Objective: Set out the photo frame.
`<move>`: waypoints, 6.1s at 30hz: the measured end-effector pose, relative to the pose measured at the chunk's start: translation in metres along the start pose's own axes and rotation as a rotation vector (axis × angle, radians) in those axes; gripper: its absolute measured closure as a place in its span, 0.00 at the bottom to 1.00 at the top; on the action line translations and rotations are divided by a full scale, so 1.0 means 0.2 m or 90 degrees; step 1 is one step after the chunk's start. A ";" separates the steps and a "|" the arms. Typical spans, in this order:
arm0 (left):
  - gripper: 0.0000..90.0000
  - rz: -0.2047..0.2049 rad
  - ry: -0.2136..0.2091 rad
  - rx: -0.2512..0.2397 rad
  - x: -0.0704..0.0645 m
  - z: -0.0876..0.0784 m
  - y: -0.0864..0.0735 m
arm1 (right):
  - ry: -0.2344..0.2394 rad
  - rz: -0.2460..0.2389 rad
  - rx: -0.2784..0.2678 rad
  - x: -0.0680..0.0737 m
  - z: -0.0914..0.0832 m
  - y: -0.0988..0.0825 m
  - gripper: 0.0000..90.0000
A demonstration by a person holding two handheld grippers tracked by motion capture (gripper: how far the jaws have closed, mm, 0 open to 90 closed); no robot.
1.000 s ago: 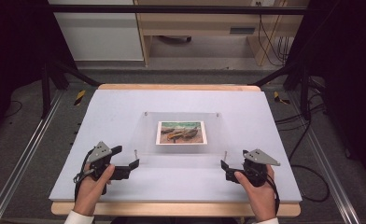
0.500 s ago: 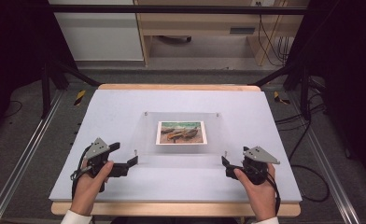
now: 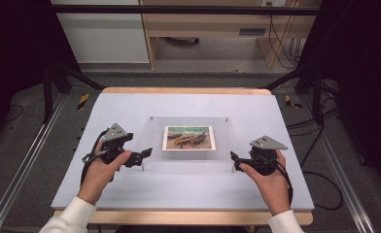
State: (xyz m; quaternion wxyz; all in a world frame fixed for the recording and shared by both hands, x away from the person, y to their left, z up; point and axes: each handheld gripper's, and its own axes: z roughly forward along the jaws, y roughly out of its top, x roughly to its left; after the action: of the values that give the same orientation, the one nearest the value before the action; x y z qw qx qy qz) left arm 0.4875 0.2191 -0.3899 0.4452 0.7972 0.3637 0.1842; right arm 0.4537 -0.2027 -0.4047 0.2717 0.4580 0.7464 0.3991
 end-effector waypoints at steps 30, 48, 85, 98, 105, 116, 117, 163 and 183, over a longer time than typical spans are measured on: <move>0.09 -0.132 0.011 0.046 0.13 0.24 -0.08 | 0.130 0.093 0.094 -0.10 0.30 0.08 0.15; 0.12 -0.175 -0.021 0.067 0.13 0.26 -0.13 | 0.152 0.114 0.129 -0.09 0.35 0.05 0.15; 0.14 -0.254 -0.076 0.067 0.16 0.30 -0.20 | 0.200 0.215 0.154 -0.11 0.39 -0.02 0.10; 0.16 -0.253 -0.075 0.076 0.16 0.30 -0.19 | 0.189 0.220 0.147 -0.11 0.38 -0.03 0.14; 0.18 -0.252 -0.073 0.076 0.17 0.29 -0.19 | 0.189 0.219 0.146 -0.11 0.37 -0.03 0.16; 0.19 -0.225 -0.053 0.069 0.15 0.28 -0.17 | 0.182 0.205 0.134 -0.11 0.35 -0.02 0.21; 0.19 -0.225 -0.053 0.069 0.15 0.28 -0.17 | 0.182 0.207 0.129 -0.12 0.35 -0.02 0.24; 0.33 -0.158 0.027 0.002 0.10 0.21 -0.15 | 0.103 0.095 0.044 -0.06 0.30 0.02 0.32; 0.39 -0.137 0.048 -0.011 0.04 0.16 -0.17 | 0.087 0.069 0.031 -0.04 0.23 -0.01 0.42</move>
State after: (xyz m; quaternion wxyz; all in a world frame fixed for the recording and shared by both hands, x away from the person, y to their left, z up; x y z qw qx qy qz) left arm 0.4989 0.2190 -0.4367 0.4552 0.7425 0.4617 0.1681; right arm 0.4907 -0.1945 -0.4313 0.1871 0.4760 0.7470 0.4248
